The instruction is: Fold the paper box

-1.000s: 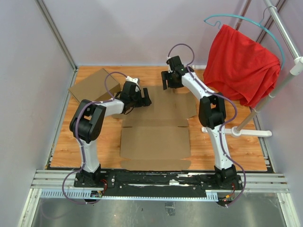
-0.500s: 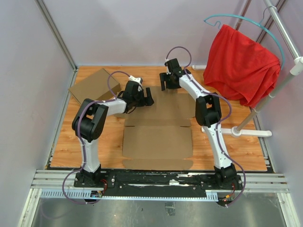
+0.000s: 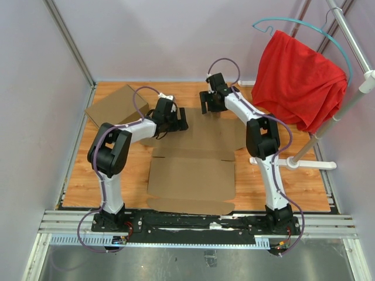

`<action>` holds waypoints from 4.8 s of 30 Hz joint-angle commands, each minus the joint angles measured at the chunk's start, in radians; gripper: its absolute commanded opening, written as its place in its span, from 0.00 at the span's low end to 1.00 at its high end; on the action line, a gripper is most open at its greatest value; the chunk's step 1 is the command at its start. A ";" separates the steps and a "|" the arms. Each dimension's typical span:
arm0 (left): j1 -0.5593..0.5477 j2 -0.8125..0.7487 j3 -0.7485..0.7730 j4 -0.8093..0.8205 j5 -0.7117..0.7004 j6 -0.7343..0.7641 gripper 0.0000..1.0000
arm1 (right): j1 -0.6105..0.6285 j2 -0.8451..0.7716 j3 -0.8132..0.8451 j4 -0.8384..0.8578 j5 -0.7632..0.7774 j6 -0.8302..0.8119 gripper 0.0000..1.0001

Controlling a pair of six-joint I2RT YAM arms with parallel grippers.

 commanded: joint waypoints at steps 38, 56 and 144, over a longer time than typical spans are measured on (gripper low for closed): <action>0.175 0.210 0.489 -0.203 0.079 0.008 0.86 | -0.106 -0.171 -0.161 0.034 -0.093 0.065 0.75; 0.138 0.254 0.488 -0.121 0.194 -0.064 0.83 | -0.082 -0.099 -0.113 0.049 -0.143 0.076 0.74; 0.214 -0.602 -0.591 0.023 0.072 -0.151 0.94 | -0.060 -0.843 -1.289 0.234 -0.216 0.336 0.91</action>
